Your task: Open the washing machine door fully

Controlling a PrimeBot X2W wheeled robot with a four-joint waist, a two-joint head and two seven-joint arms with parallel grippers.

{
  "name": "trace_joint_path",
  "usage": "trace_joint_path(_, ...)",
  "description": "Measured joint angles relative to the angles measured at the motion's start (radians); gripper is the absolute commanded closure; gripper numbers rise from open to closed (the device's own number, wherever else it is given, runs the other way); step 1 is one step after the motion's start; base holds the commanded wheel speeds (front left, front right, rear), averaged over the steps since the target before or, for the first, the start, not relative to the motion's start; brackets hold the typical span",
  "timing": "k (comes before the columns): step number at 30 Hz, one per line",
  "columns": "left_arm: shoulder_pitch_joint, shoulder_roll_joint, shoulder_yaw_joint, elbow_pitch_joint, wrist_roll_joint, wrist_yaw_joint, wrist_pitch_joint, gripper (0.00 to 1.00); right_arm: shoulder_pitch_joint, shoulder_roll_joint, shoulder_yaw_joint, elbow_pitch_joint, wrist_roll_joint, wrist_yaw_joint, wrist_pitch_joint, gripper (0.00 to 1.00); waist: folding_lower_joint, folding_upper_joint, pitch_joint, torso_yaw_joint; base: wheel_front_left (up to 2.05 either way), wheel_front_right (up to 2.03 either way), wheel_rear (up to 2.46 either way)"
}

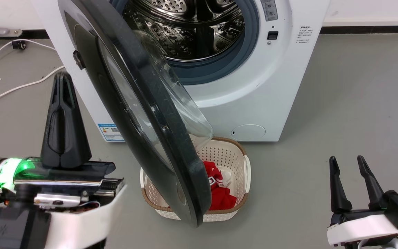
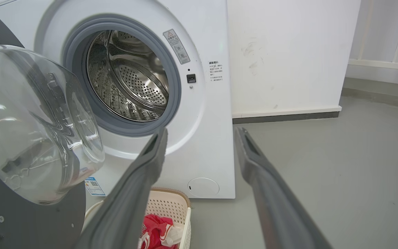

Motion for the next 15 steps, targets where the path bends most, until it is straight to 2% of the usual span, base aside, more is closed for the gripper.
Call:
trace_joint_path(5,-0.031,0.000,-0.064,-0.115,0.029,-0.026,0.000,1.00,-0.010,0.000,0.003,0.007,0.007,0.000,0.000,0.00,0.0000,0.0000,0.006,-0.006,0.00,0.00,0.00)
trace_joint_path(8,-0.035,0.009,-0.138,-0.148,0.046,-0.050,0.000,1.00,-0.010,0.000,0.003,0.011,0.014,0.000,0.000,0.00,0.0000,0.0000,0.006,-0.009,0.00,0.00,0.00)
trace_joint_path(11,-0.033,0.035,-0.237,-0.148,0.071,-0.071,0.000,1.00,-0.010,0.000,0.003,0.016,0.017,0.000,-0.002,0.00,0.0000,-0.0001,0.007,-0.010,0.00,0.00,0.00)
trace_joint_path(15,0.017,0.062,-0.372,-0.077,0.055,-0.092,0.000,1.00,-0.010,0.000,0.004,0.021,0.025,0.000,-0.002,0.00,0.0000,-0.0001,0.005,-0.009,0.00,0.00,0.00)
